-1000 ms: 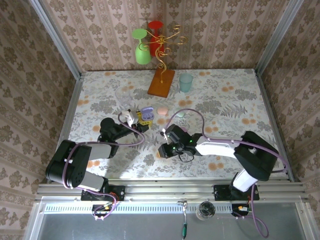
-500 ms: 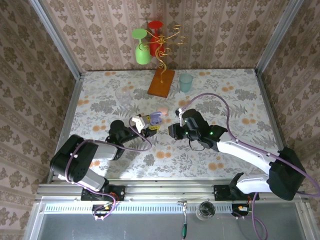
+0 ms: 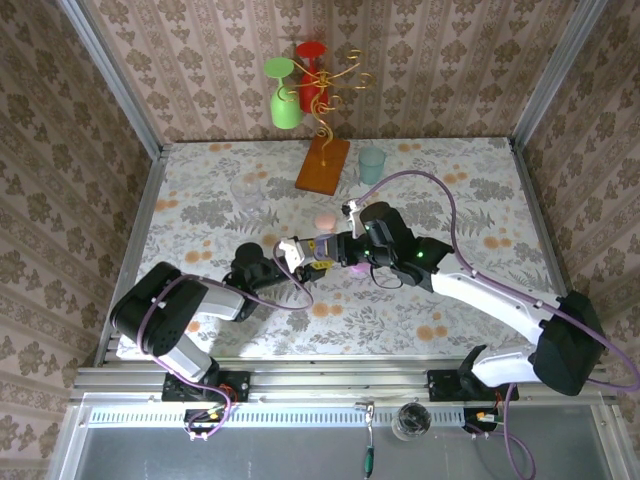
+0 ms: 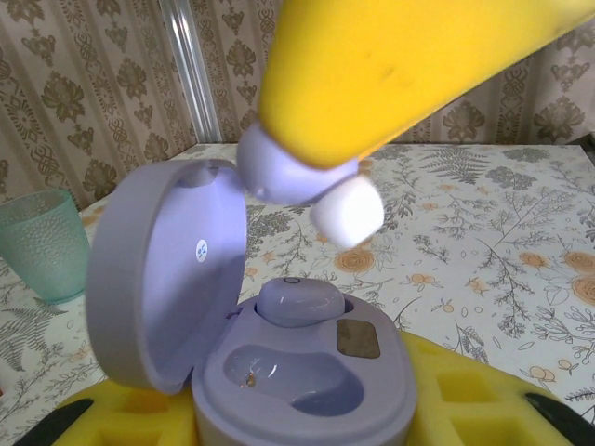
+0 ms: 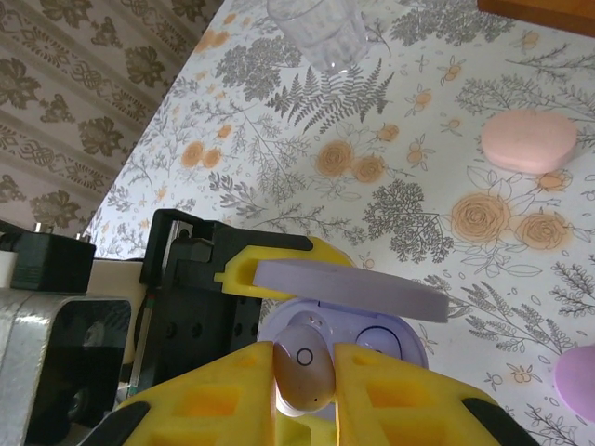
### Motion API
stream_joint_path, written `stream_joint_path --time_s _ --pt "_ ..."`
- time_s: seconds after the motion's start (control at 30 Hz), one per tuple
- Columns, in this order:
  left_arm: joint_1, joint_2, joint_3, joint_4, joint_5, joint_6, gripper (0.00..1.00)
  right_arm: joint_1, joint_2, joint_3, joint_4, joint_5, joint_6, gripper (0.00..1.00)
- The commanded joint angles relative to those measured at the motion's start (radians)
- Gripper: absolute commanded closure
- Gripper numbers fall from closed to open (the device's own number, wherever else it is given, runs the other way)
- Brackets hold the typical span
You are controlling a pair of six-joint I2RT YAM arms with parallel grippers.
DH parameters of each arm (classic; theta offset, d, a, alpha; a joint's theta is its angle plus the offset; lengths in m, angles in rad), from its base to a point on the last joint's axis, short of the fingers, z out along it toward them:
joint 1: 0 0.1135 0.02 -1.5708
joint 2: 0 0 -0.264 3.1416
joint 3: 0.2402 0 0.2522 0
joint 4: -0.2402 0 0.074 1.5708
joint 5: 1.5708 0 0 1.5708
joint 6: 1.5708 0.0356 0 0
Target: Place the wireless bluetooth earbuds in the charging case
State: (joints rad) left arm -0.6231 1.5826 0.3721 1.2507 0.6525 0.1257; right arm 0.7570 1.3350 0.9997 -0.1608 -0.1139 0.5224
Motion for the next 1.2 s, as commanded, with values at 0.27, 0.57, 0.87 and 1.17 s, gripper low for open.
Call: stream_joint_path --time_s 0.27,0.57,0.87,1.17 --pt "-0.017 0.008 0.025 0.032 -0.002 0.026 0.65 0.005 0.05 0.035 0.035 -0.05 0.008 0.78" --pt "-0.02 -0.001 0.024 0.032 -0.002 0.025 0.65 0.009 0.096 0.03 0.049 -0.053 0.013 0.78" --pt "-0.02 -0.002 0.025 0.032 0.001 0.023 0.66 0.011 0.103 0.014 0.072 -0.012 0.06 0.79" --pt "-0.02 0.001 0.036 0.032 -0.003 0.019 0.66 0.014 0.085 -0.007 0.086 -0.019 0.089 0.68"
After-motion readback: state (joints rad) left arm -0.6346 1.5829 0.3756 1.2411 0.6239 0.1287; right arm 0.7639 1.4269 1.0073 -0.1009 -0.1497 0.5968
